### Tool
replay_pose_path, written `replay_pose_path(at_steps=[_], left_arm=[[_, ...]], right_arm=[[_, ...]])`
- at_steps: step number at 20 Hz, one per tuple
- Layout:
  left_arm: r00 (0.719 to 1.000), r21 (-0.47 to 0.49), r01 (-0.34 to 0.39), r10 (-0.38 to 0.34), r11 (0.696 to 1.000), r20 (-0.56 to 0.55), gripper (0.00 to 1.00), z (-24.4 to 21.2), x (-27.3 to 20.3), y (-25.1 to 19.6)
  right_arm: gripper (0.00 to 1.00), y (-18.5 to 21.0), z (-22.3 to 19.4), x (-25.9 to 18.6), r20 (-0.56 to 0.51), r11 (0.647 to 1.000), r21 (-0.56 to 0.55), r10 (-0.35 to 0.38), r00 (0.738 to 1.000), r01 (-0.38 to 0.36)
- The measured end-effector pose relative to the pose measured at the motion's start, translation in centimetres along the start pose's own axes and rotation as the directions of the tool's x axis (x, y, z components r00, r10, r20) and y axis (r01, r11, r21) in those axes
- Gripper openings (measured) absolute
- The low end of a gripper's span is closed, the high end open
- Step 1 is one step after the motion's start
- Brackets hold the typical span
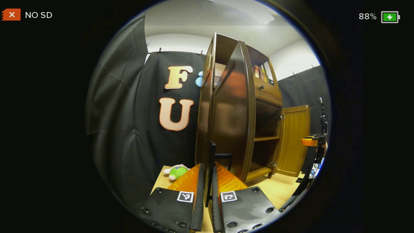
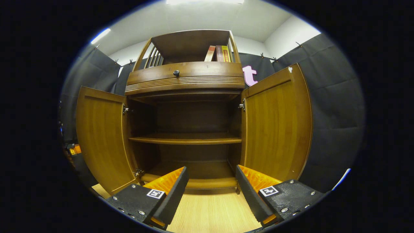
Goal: Open the right door of the double-door shoe cabinet with the right hand, and open the left door with the left hand.
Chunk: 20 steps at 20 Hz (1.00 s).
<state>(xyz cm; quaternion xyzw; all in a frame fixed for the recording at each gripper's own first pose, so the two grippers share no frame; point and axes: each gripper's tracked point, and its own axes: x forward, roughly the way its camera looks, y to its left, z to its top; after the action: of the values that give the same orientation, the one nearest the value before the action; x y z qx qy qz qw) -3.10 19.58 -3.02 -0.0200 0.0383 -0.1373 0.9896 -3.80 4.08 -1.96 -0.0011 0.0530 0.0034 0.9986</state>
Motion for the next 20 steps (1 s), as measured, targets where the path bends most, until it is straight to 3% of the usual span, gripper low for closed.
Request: replay_pose_path(at_steps=[4,7,10,11,12,13,14,15,16,17,18,19,20], left_arm=[[0.998,-0.02,-0.044,0.044,0.999,-0.034,0.14,-0.2,-4.4,-0.9],[0.998,-0.041,-0.066,0.066,0.997,0.003,0.14,2.0,-6.2,-3.8],[0.998,-0.075,0.043,-0.039,0.996,0.056,0.14,3.7,-4.1,-10.3],[0.996,-0.08,0.073,-0.069,0.994,0.058,0.14,3.6,-3.2,-12.4],[0.995,-0.079,0.081,-0.076,0.994,0.06,0.08,3.6,-2.0,-13.9],[0.995,-0.091,0.083,-0.077,0.992,0.061,0.08,3.4,-0.8,-15.6],[0.996,-0.109,0.078,-0.072,0.991,0.061,0.08,3.2,0.4,-17.0],[0.997,-0.117,0.058,-0.052,0.991,0.057,0.08,2.8,1.5,-18.2],[0.998,-0.105,0.03,-0.025,0.994,0.051,0.02,2.5,2.5,-19.1],[0.999,-0.074,0.0,0.004,0.997,0.052,0.08,2.3,3.5,-19.9],[0.997,-0.031,-0.032,0.034,0.999,0.066,0.1,2.4,4.3,-20.6],[0.994,0.008,-0.067,0.066,0.998,0.091,0.04,2.7,4.8,-21.2],[0.989,0.031,-0.091,0.087,0.995,0.117,0.11,3.0,5.4,-21.9]], right_arm=[[0.91,1.1,-0.9,1.9,-0.021,0.998,0.004,0.057,0.998,-0.057],[0.91,2.2,-1.3,3.3,-0.034,0.994,0.009,0.113,0.993,-0.113],[0.91,2.8,-1.4,3.7,-0.039,0.985,0.023,0.171,0.984,-0.17],[0.96,2.9,-1.3,3.6,-0.037,0.982,0.03,0.185,0.982,-0.184],[0.91,2.7,-1.4,3.4,-0.038,0.98,0.036,0.199,0.979,-0.198],[0.91,2.4,-1.5,3.0,-0.04,0.978,0.036,0.207,0.977,-0.206],[1.0,1.9,-1.6,2.6,-0.041,0.978,0.03,0.206,0.978,-0.205],[0.8,1.2,-1.7,2.2,-0.04,0.979,0.023,0.202,0.979,-0.201],[0.8,0.5,-1.8,1.8,-0.037,0.98,0.018,0.198,0.979,-0.198],[0.8,0.0,-1.7,1.5,-0.033,0.981,0.018,0.194,0.981,-0.193],[0.87,-0.5,-1.7,1.1,-0.027,0.982,0.021,0.19,0.981,-0.189],[0.93,-1.3,-1.6,0.6,-0.02,0.983,0.024,0.185,0.982,-0.185],[1.0,-1.9,-1.6,0.3,-0.016,0.983,0.023,0.182,0.983,-0.181]])
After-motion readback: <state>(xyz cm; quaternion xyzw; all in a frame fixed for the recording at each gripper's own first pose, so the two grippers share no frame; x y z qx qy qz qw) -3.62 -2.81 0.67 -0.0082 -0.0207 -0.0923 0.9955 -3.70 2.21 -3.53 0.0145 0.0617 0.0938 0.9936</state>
